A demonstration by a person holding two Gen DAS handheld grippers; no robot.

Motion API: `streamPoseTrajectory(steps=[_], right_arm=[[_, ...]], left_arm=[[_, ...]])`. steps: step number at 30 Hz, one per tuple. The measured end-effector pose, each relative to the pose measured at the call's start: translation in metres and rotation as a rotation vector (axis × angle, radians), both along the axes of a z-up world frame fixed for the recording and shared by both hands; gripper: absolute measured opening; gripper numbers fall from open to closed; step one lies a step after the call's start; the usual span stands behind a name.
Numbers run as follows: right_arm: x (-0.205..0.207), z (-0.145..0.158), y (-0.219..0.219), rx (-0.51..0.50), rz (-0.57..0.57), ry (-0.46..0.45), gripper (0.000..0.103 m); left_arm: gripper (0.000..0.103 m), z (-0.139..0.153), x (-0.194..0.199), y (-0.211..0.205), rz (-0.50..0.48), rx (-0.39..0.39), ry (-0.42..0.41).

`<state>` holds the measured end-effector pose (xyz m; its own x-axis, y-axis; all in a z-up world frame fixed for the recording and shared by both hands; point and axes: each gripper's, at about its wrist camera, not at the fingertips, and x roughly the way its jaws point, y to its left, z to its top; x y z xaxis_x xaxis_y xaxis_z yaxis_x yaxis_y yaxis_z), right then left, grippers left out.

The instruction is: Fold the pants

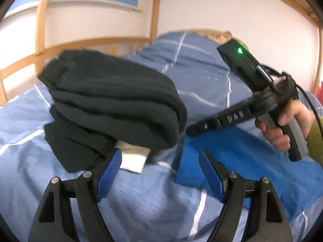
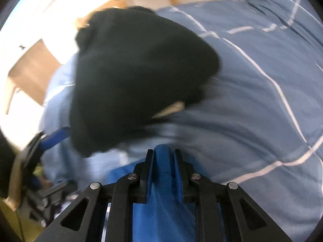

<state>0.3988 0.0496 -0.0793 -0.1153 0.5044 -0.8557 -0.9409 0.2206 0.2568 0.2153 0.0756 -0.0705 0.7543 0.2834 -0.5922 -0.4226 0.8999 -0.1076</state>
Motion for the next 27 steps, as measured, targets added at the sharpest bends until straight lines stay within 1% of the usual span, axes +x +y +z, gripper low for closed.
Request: streamPoseTrajectory(steps=[2, 3, 4, 5, 6, 8, 9, 12, 13, 14, 16, 17, 20, 21, 22, 23, 24, 27], right_arm=[[0.003, -0.001, -0.001, -0.012, -0.027, -0.042, 0.021], [0.003, -0.001, 0.000, -0.016, -0.039, -0.067, 0.023], [0.004, 0.001, -0.001, -0.013, -0.075, -0.092, 0.033], [0.005, 0.004, -0.002, -0.017, -0.108, -0.110, 0.047], [0.006, 0.007, -0.002, -0.013, -0.139, -0.125, 0.052], [0.004, 0.021, -0.006, 0.051, -0.208, -0.146, 0.053], [0.002, 0.034, -0.013, 0.104, -0.266, -0.146, 0.053], [-0.007, 0.062, -0.040, 0.194, -0.411, -0.173, 0.053], [-0.012, 0.072, -0.057, 0.215, -0.485, -0.198, 0.053], [-0.017, 0.078, -0.069, 0.240, -0.539, -0.201, 0.053], [-0.029, 0.088, -0.099, 0.278, -0.648, -0.186, 0.053], [-0.037, 0.092, -0.116, 0.297, -0.698, -0.180, 0.053], [-0.048, 0.098, -0.159, 0.294, -0.798, -0.190, 0.053], [-0.053, 0.099, -0.170, 0.277, -0.822, -0.207, 0.053], [-0.060, 0.101, -0.183, 0.253, -0.852, -0.243, 0.053], [-0.065, 0.102, -0.194, 0.230, -0.876, -0.264, 0.053], [-0.071, 0.107, -0.209, 0.215, -0.894, -0.276, 0.053], [-0.083, 0.113, -0.251, 0.168, -0.975, -0.312, 0.053]], left_arm=[[0.077, -0.006, 0.006, 0.004, -0.005, -0.037, 0.031], [0.077, -0.008, 0.007, 0.005, -0.004, -0.050, 0.035], [0.077, -0.010, 0.008, 0.006, 0.001, -0.061, 0.038], [0.077, -0.010, 0.008, 0.007, 0.004, -0.071, 0.041], [0.077, -0.009, 0.006, 0.007, 0.003, -0.072, 0.038], [0.077, -0.004, 0.002, 0.004, -0.001, -0.045, 0.022], [0.077, 0.000, -0.001, 0.001, -0.012, -0.026, 0.009], [0.077, 0.012, -0.011, -0.006, -0.063, -0.008, -0.028], [0.078, 0.017, -0.013, -0.009, -0.095, -0.008, -0.032], [0.078, 0.020, -0.011, -0.014, -0.137, -0.014, -0.026], [0.078, 0.027, -0.010, -0.021, -0.218, -0.010, -0.017], [0.078, 0.034, -0.008, -0.027, -0.269, 0.006, -0.016], [0.078, 0.053, -0.005, -0.045, -0.338, 0.068, -0.025], [0.078, 0.060, -0.001, -0.048, -0.359, 0.061, -0.025], [0.078, 0.065, 0.002, -0.052, -0.381, 0.041, -0.019], [0.078, 0.072, 0.007, -0.056, -0.419, 0.007, -0.005], [0.078, 0.076, 0.008, -0.060, -0.436, -0.008, 0.010], [0.079, 0.086, 0.021, -0.083, -0.462, -0.007, 0.055]])
